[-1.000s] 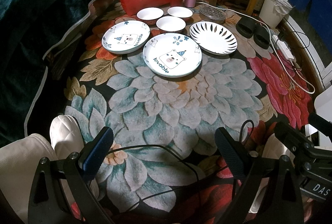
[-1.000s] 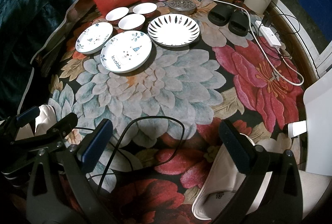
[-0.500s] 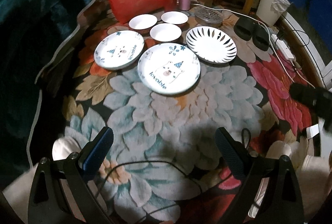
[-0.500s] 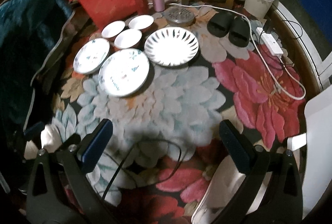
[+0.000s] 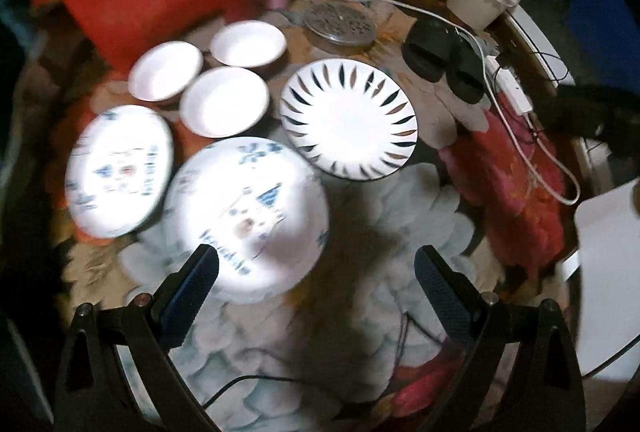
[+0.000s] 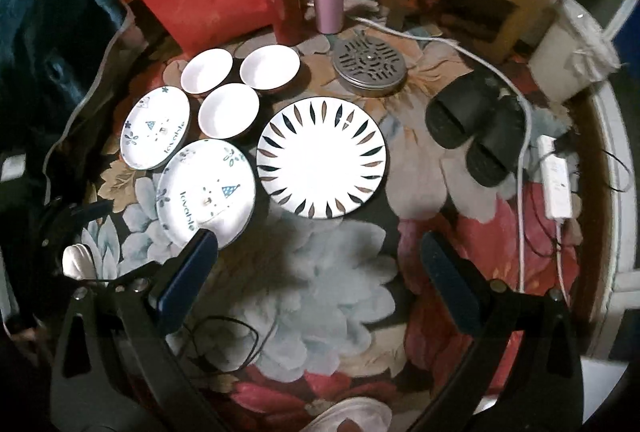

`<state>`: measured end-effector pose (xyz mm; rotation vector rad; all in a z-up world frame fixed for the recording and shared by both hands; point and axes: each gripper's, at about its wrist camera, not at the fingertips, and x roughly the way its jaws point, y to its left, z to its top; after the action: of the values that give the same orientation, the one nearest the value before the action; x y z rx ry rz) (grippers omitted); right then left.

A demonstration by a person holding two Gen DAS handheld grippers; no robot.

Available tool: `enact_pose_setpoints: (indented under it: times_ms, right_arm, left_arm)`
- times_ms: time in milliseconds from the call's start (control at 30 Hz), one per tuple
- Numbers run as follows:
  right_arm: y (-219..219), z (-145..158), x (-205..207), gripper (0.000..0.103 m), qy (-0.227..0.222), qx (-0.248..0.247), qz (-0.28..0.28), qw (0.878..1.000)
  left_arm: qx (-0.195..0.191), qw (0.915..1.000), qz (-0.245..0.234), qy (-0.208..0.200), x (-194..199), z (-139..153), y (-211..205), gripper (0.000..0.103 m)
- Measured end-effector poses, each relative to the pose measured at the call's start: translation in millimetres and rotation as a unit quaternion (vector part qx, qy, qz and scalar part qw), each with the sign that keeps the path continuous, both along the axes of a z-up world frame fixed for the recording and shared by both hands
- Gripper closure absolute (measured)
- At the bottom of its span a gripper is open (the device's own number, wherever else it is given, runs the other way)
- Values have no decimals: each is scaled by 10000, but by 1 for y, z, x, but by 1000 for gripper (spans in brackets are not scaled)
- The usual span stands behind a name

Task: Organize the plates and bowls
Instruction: 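Move the left tool toward the rim of the leaf-striped white plate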

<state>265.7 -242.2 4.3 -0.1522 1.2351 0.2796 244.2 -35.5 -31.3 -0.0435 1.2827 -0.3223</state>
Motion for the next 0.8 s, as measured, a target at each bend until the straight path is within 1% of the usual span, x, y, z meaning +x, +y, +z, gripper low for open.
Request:
enact_pose_setpoints:
  times_ms: [33, 67, 100, 133, 200, 300, 367, 433, 567, 700, 800]
  right_arm:
    - [-4, -11, 9, 9, 102, 57, -57, 9999]
    - [-7, -22, 19, 13, 206, 71, -122, 9997]
    - [-11, -31, 27, 20, 271, 115, -176, 9994]
    - [-16, -41, 36, 24, 311, 205, -250, 9990]
    - [-25, -55, 46, 24, 356, 368, -420, 9978]
    - [-39, -78, 57, 30, 443, 587, -653, 9952]
    - [-50, -91, 64, 30, 459, 747, -809, 9929]
    - [-60, -101, 72, 30, 433, 926, -958, 9901]
    - [-73, -117, 83, 30, 377, 1086, -1061, 9877]
    - [-78, -132, 90, 30, 434, 1081, -959, 9886]
    - [-80, -140, 93, 30, 449, 1049, -870, 9896]
  left_arm:
    - [-74, 10000, -13, 28, 10, -6, -2, 4]
    - [-130, 9999, -29, -11, 16, -10, -5, 5]
    - [-225, 9997, -53, -88, 22, -14, -7, 5]
    - [-300, 9994, -74, -120, 27, -17, -9, 6]
    - [-491, 9986, -148, -157, 39, -27, -14, 12]
    - [-707, 9971, -224, -161, 56, -43, -21, 23]
    - [-780, 9964, -262, -207, 66, -52, -24, 46]
    - [-761, 9964, -250, -274, 78, -62, -26, 54]
    - [-680, 9968, -170, -372, 94, -83, -24, 57]
    - [-424, 9987, -12, -272, 109, -105, -23, 57]
    - [-242, 9992, 155, -270, 117, -119, -24, 57]
